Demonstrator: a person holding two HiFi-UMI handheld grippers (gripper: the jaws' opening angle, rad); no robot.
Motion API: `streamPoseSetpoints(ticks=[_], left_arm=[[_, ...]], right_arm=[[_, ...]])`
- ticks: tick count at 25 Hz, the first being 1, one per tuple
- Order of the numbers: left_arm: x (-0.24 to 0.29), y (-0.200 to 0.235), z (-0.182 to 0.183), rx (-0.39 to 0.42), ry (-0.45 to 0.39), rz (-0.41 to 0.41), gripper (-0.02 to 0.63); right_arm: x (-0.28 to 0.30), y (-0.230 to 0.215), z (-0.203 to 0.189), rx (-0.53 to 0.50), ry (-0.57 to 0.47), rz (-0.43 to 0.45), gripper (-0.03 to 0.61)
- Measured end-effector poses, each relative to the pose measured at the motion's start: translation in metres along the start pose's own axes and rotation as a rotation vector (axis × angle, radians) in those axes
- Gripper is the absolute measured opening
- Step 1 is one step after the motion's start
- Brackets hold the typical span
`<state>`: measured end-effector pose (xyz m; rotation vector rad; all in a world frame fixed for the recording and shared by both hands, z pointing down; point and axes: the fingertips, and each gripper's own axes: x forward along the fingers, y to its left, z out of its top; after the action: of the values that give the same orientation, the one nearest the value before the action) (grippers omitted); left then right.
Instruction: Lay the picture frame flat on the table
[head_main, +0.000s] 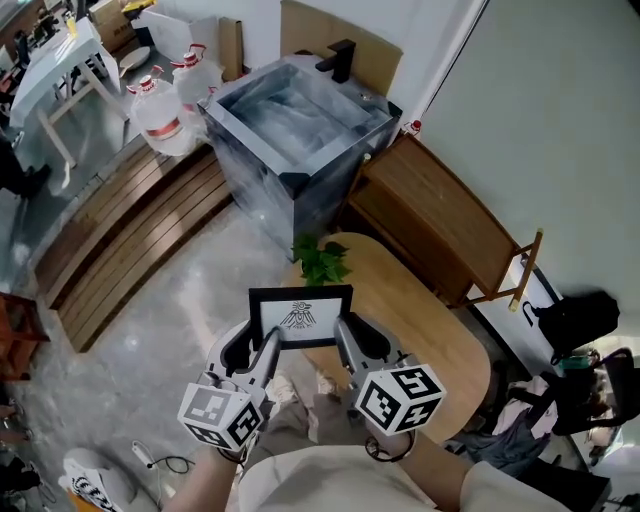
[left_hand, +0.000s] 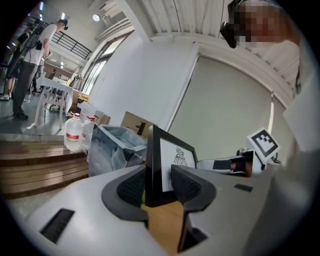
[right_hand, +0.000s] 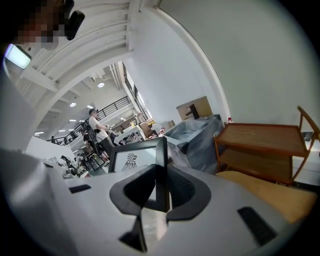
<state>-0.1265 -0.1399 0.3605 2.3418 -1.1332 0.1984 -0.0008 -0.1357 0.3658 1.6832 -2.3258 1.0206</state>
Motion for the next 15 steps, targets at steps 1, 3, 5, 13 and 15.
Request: streamPoseSetpoints(ticks=[1, 3, 5, 13, 15], left_arm=[[0.005, 0.005, -0.007, 0.000, 0.011, 0.012, 0.137], [0.016, 0.015, -0.021, -0.001, 0.036, 0.030, 0.138], [0.027, 0.026, -0.036, -0.014, 0.065, 0.043, 0.138], [0.063, 0.072, -0.097, -0.065, 0.148, 0.077, 0.140], [0.072, 0.084, -0.116, -0.078, 0.173, 0.082, 0.140]], right_arm=[[0.007, -0.005, -0.008, 0.014, 0.016, -0.005, 0.052], [0.020, -0.017, -0.022, 0.035, 0.046, -0.015, 0.052], [0.035, -0.028, -0.034, 0.051, 0.074, -0.025, 0.052], [0.088, -0.064, -0.094, 0.135, 0.189, -0.064, 0.052], [0.100, -0.074, -0.114, 0.169, 0.224, -0.079, 0.052]])
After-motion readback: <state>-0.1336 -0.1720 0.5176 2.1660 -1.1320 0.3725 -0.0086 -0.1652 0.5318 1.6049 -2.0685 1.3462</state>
